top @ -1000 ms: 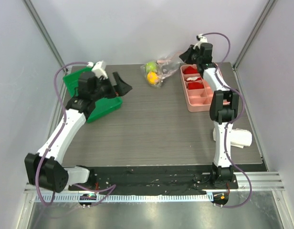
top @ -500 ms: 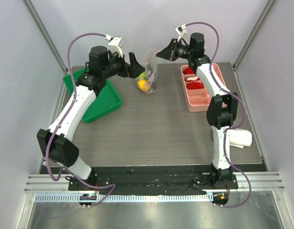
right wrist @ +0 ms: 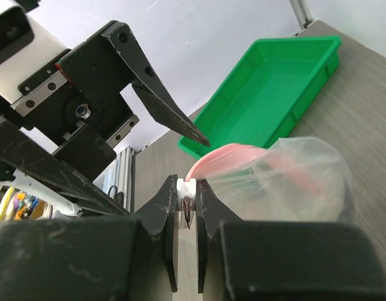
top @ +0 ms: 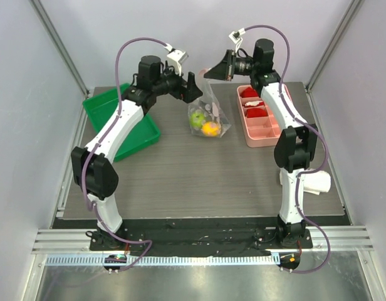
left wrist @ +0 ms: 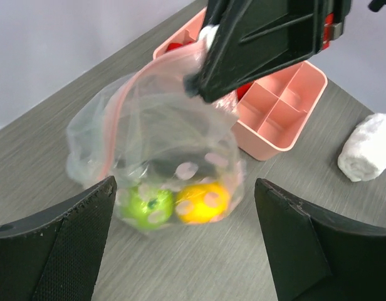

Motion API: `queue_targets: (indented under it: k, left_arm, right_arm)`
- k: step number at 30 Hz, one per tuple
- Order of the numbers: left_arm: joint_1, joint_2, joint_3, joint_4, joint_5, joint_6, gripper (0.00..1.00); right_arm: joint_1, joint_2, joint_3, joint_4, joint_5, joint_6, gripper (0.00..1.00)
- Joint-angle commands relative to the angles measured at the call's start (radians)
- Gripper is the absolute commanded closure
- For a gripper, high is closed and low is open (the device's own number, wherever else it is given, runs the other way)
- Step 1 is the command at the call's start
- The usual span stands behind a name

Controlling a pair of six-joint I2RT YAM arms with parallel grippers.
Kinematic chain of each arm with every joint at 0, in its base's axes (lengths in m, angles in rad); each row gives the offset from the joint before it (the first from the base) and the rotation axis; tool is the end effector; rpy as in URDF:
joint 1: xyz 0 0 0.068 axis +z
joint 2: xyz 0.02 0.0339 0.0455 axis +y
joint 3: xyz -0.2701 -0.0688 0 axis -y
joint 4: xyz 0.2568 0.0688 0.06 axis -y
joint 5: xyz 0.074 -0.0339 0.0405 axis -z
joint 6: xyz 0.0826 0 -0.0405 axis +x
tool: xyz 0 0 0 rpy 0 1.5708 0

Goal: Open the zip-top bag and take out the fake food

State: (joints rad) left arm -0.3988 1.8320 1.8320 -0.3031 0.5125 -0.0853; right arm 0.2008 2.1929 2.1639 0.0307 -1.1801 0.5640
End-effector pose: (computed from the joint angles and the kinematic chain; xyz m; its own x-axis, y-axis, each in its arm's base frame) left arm 0.4320 -0.2260 0.3909 -0.3396 0.0625 -0.9385 0.7435 0.6290 -0.2271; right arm 0.5152 0.1828 0.3857 -0.5236 0.1012 -0.8460 -0.8308 0.1593 0.5332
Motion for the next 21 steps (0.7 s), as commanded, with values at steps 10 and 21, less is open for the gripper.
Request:
queue_targets:
  k: [10, 21]
  left_arm:
    - [-0.017, 0.111, 0.058, 0.112, -0.097, 0.246, 0.20]
    - [0.057, 0.012, -0.038, 0.162, 0.021, 0.265, 0.19]
  right_arm:
    - [0.023, -0.064, -0.213, 0.655, -0.205, 0.418, 0.99]
    - [0.025, 0.295, 0.191, 1.545, -0.311, 1.472, 0.98]
